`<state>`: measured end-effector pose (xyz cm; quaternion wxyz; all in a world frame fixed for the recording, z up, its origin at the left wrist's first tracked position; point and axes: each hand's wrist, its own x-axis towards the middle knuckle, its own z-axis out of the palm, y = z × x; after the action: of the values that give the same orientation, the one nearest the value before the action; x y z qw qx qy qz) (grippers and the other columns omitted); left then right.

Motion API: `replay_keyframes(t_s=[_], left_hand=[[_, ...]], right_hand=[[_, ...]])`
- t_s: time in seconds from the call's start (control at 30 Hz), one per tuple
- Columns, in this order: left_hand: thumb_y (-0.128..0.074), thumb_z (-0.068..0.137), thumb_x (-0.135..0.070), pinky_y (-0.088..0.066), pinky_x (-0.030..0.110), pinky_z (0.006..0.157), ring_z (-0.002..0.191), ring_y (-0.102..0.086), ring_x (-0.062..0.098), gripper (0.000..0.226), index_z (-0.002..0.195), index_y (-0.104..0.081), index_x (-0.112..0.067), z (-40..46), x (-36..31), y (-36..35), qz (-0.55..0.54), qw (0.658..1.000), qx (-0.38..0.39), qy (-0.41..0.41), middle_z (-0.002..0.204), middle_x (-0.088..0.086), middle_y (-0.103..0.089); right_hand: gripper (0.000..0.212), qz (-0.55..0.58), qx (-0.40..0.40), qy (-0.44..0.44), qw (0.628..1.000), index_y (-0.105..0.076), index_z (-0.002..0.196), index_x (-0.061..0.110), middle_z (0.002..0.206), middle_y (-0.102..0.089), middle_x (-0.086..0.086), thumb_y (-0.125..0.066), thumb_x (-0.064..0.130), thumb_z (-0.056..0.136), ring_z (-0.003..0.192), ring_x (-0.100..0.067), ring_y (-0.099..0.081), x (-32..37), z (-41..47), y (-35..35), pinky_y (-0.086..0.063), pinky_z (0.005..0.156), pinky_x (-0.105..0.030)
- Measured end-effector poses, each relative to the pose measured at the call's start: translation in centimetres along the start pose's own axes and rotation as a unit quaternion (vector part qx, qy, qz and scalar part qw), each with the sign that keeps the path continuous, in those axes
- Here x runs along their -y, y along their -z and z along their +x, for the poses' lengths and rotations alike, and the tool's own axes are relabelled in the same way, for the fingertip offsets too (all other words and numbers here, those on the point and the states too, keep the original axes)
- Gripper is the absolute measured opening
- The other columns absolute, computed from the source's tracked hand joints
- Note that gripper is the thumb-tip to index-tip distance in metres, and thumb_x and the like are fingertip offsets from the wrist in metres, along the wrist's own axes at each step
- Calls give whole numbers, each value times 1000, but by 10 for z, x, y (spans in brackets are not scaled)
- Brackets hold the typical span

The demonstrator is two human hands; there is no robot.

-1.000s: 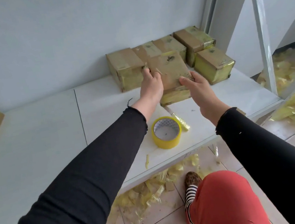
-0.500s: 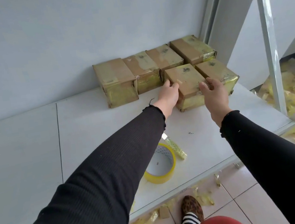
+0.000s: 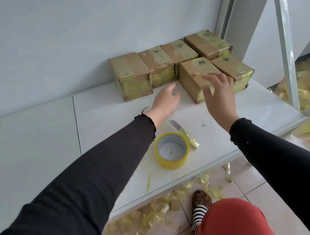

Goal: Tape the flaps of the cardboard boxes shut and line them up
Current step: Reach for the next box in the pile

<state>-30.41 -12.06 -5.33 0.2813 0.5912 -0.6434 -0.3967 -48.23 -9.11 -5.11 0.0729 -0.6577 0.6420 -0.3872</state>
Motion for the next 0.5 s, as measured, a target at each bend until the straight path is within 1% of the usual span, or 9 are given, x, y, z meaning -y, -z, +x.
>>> replay_keyframes(t_s=[0.03,0.07,0.1,0.17,0.23,0.3,0.43,0.5], left_hand=[[-45,108,-28,-49,24,92,125,-60,25,54,161,-33,-19,-14,6,15,58,998,-2,-20,166,3,-35],[-46,108,-28,-45,29,101,133,-54,26,53,159,-37,-18,-29,14,31,117,992,-5,-35,165,3,-37],[-48,107,-28,-40,32,108,140,-47,24,52,157,-41,-18,-45,22,48,171,984,-9,-42,164,3,-38],[-51,105,-29,-34,33,114,147,-38,22,49,152,-48,-18,-77,41,82,250,967,-21,-47,161,2,-42],[-53,104,-31,-35,35,115,146,-36,22,46,149,-51,-19,-110,59,114,295,954,-37,-38,159,0,-45],[-53,104,-32,-37,37,113,146,-36,20,46,148,-51,-20,-141,75,146,320,946,-54,-29,157,-2,-46],[-54,104,-34,-38,37,111,147,-34,19,46,148,-52,-22,-201,108,207,347,934,-89,-3,157,-4,-45],[-55,103,-34,-37,37,110,147,-34,19,45,147,-53,-22,-230,128,239,351,930,-110,14,157,-4,-46]], right_hand=[[34,-34,39,40,998,-65,133,13,137,-59,-7,-53,10,101,127,-34,-44,12,-6,0,-39,106,-39],[34,-62,86,71,992,-65,133,13,136,-60,-7,-53,12,101,125,-34,-45,27,-13,-2,-40,104,-42],[34,-82,134,90,983,-65,134,14,137,-60,-7,-54,15,102,126,-33,-45,42,-20,-4,-39,104,-43],[36,-98,204,112,968,-63,137,19,140,-59,-5,-54,22,103,129,-30,-44,74,-35,-10,-36,105,-41],[37,-104,233,139,957,-61,139,22,142,-58,-2,-53,26,103,130,-29,-44,106,-49,-19,-35,105,-41],[37,-99,245,164,950,-60,139,22,142,-58,-2,-52,27,103,131,-28,-44,140,-61,-31,-35,106,-41],[38,-84,279,202,935,-58,140,23,139,-59,-3,-53,28,103,132,-27,-46,207,-83,-65,-34,106,-39],[38,-61,297,212,929,-58,140,23,138,-60,-3,-53,27,102,130,-27,-47,240,-95,-86,-36,105,-40]])
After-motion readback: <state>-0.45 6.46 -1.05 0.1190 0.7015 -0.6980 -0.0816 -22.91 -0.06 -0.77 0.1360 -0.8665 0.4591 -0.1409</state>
